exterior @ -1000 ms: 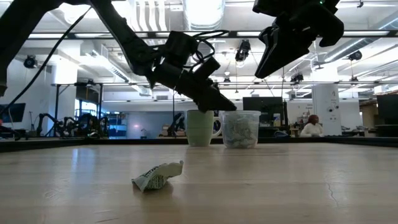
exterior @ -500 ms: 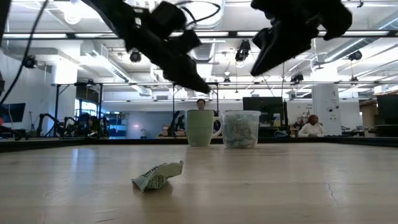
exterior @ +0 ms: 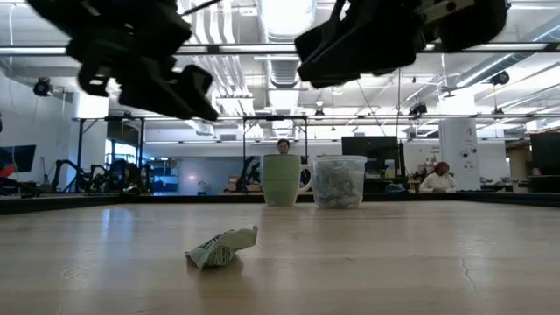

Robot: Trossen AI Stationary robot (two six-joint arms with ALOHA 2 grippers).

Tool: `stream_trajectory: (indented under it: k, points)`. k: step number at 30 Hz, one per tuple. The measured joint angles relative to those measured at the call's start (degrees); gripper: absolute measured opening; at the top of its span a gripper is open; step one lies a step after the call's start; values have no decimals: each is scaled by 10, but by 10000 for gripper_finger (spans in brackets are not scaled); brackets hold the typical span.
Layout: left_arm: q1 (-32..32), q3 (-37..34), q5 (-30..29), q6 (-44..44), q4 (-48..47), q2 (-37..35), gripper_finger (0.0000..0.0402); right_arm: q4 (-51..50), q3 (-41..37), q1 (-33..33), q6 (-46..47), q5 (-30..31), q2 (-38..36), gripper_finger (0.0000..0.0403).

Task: Pick and place Stevia / Truvia into bins
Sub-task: Put the stevia packet into the transparent container

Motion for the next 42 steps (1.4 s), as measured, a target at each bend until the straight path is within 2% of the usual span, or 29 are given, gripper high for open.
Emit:
stream_trajectory:
  k: [4,8,13,19,21,26,32,42]
  points:
    - [-3,-51,-36,-11,20,-56,221,80,-1,1,-2,-73,54,68]
    - [-3,-83,-82,-13,23,-101,221,133,3,7,7,-87,111,73]
    - [-3,-110,-106,-16,38,-133,221,138,38,14,17,-92,170,100]
    - [-2,-122,-110,-27,35,-142,221,127,100,22,33,-157,218,142]
    - [-2,-121,-112,-29,37,-137,221,89,118,27,29,-162,226,154]
    - [-2,-123,-114,-41,42,-130,221,34,173,39,-15,-154,255,174]
    - [-2,-130,-114,-42,50,-129,221,-32,207,56,-49,-75,272,170]
    - [-2,-133,-114,-42,53,-129,221,-28,212,64,-61,-55,275,154]
